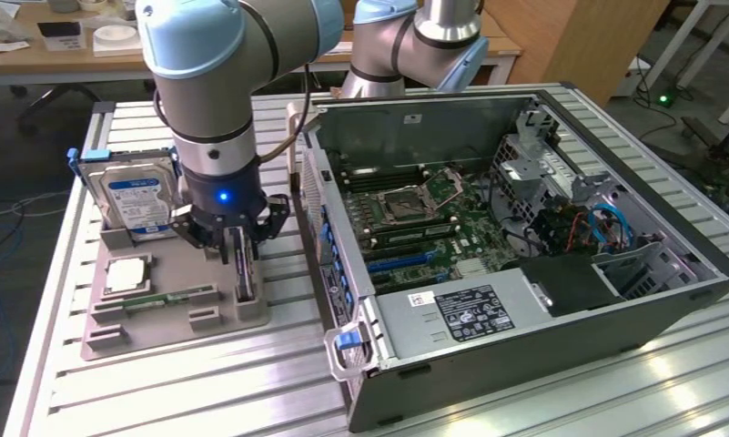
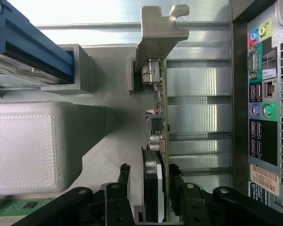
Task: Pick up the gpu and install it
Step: 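Pick up the gpu and move the gpu toward the slot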
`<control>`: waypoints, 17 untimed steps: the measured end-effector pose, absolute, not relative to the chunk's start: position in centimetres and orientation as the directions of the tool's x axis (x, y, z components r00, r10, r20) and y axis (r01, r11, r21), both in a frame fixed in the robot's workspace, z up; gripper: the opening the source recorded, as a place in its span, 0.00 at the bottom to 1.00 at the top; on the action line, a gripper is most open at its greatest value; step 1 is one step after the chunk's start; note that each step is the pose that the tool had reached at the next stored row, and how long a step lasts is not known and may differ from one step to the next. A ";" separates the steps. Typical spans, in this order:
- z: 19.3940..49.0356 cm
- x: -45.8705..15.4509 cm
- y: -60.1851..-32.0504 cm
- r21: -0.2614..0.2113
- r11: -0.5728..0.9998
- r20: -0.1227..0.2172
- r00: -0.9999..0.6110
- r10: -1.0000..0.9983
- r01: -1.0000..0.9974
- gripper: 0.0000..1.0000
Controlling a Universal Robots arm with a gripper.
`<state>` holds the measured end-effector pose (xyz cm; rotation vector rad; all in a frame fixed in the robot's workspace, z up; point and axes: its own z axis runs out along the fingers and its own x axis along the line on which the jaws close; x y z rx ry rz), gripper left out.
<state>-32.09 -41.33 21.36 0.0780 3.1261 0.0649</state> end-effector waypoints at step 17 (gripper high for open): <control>21.4 -31.9 -41.3 0.042 0.998 -0.013 -0.999 0.050 0.050 0.29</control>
